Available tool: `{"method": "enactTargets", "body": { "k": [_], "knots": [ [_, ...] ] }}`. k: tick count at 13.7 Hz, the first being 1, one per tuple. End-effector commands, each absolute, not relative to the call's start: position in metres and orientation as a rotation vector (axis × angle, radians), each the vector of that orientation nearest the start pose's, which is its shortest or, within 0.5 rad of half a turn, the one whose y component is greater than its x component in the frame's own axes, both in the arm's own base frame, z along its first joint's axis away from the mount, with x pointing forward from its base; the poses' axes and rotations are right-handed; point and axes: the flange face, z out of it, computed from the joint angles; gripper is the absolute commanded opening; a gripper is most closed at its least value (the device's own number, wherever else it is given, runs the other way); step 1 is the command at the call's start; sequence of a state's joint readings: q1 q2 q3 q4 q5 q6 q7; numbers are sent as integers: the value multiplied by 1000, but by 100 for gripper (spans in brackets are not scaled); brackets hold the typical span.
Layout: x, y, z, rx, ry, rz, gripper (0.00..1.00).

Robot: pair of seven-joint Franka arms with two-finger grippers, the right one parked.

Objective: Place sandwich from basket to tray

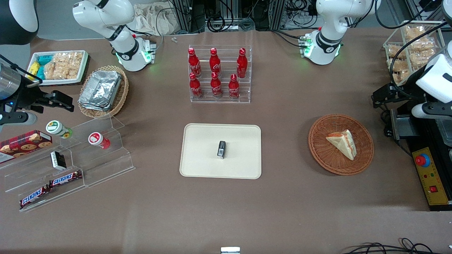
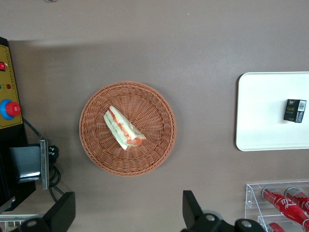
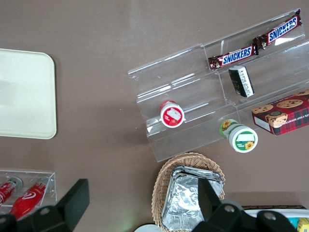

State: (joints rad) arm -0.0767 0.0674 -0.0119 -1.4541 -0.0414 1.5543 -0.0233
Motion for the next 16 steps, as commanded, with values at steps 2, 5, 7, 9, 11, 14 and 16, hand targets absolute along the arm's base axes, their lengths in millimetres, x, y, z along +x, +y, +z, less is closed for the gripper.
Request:
{"method": "enactTargets", "body": {
  "k": [2, 5, 7, 9, 11, 14, 16],
  "knots": [
    [566, -58, 644, -3162, 41, 0, 100],
    [567, -59, 643, -3162, -32, 6, 100],
    [565, -58, 643, -3158, -167, 10, 100],
    [565, -58, 638, -3144, -338, 29, 100],
    [564, -60, 624, -3100, -606, 82, 100],
    [557, -57, 612, -3078, -687, 114, 100],
    [549, -51, 598, -3067, -706, 139, 100]
  ]
}}
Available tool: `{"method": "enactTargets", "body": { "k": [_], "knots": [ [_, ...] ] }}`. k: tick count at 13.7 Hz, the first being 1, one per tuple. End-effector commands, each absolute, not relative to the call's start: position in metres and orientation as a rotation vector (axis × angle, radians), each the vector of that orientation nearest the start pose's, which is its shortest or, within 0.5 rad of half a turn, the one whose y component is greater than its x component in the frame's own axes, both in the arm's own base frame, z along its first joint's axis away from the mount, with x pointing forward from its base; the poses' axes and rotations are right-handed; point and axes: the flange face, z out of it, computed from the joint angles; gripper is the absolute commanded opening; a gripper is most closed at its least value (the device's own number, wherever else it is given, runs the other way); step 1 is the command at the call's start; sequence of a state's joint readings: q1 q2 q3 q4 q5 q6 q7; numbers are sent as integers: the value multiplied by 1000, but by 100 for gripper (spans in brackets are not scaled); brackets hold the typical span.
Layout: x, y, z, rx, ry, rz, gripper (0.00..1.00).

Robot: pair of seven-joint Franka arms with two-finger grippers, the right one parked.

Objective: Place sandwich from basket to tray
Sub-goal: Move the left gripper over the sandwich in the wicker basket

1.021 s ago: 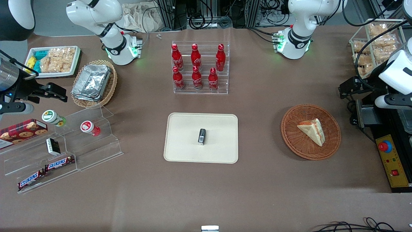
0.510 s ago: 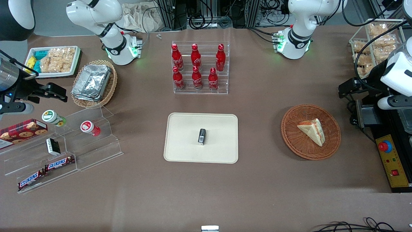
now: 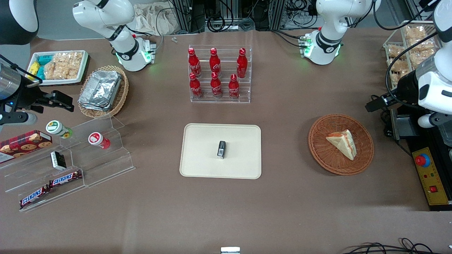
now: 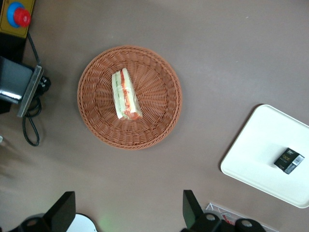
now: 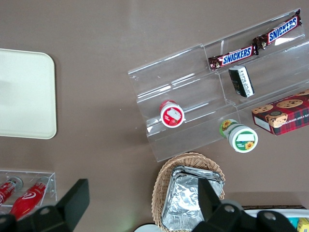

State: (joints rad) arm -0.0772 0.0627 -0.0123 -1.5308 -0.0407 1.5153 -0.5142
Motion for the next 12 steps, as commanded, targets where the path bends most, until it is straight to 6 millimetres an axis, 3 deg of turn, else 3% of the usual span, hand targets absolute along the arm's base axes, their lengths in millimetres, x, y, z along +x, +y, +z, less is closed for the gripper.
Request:
{"method": "enactTargets", "body": {
  "k": [1, 8, 12],
  "knots": [
    [546, -47, 588, -3064, -730, 130, 100],
    [543, -43, 515, -3000, -920, 115, 100],
    [539, -31, 460, -2976, -999, 93, 100]
  ]
}}
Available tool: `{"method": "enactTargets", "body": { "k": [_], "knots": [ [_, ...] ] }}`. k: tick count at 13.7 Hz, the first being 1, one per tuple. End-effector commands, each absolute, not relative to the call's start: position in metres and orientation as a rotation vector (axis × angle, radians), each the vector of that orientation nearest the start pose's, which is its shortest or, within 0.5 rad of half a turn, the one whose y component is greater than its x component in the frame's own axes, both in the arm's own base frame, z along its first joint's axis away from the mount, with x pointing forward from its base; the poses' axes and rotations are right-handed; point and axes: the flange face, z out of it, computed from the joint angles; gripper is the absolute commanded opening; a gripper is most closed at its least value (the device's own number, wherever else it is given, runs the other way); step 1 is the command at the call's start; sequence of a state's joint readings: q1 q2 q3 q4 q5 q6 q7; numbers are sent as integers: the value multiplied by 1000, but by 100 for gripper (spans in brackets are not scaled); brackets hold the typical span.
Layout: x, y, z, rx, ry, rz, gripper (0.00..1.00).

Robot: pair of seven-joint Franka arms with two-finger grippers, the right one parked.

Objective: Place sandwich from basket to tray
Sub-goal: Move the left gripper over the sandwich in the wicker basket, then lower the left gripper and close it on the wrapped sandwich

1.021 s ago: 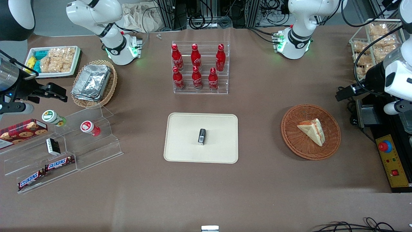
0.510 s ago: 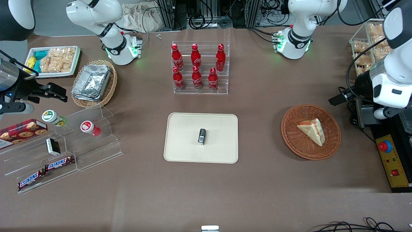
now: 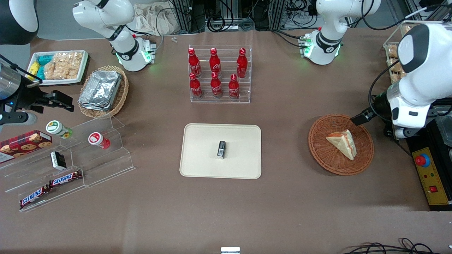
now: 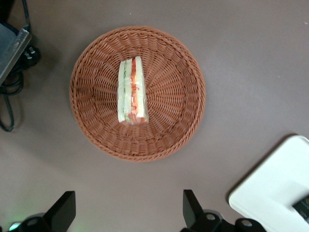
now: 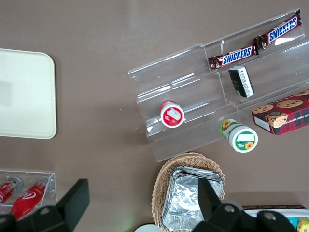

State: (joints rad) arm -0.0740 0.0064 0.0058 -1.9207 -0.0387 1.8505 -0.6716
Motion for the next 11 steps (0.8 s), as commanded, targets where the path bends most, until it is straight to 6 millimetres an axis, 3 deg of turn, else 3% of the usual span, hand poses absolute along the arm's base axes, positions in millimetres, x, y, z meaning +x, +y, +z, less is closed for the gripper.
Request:
{"method": "enactTargets", "body": {
  "k": [1, 6, 11],
  "knots": [
    [537, -30, 444, -2981, -1008, 64, 100],
    [536, -15, 368, -2972, -1066, -4, 100],
    [543, -11, 325, -2953, -1104, -6, 100]
  ]
}}
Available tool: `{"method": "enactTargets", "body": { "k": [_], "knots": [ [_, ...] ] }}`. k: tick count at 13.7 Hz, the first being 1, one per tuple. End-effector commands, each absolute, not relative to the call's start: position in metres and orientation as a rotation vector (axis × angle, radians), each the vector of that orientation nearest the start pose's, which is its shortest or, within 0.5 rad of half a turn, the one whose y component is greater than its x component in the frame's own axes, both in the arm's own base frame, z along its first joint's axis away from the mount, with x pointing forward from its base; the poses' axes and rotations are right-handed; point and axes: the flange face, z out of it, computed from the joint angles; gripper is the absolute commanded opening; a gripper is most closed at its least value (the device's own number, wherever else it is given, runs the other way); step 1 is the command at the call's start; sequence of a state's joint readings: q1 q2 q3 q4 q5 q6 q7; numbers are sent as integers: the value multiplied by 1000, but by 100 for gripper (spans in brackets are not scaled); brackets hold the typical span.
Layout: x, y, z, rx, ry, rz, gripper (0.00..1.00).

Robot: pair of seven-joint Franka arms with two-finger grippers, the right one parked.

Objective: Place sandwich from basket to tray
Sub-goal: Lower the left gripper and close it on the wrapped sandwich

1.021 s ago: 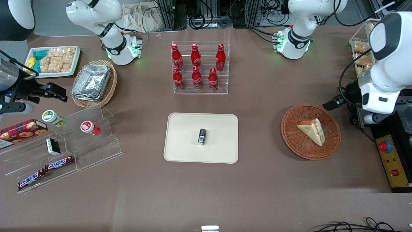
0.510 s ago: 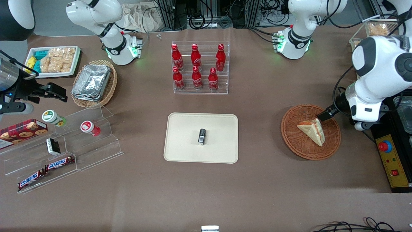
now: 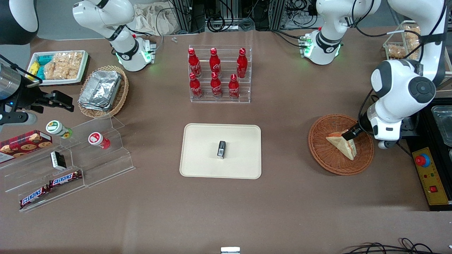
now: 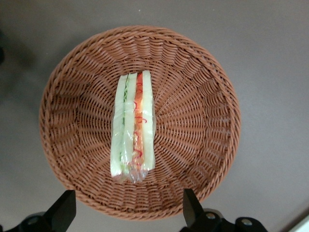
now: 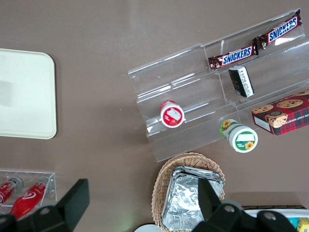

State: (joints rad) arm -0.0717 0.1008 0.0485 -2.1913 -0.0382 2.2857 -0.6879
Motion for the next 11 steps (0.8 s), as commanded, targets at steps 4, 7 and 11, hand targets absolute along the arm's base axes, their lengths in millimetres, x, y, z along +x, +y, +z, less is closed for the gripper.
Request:
{"method": "enactTargets", "body": {
  "k": [4, 7, 11],
  "knots": [
    [548, -9, 291, -2933, -1131, 4, 100],
    [548, -10, 275, -2926, -1132, 20, 100],
    [546, -10, 255, -2919, -1139, 25, 100]
  ]
}}
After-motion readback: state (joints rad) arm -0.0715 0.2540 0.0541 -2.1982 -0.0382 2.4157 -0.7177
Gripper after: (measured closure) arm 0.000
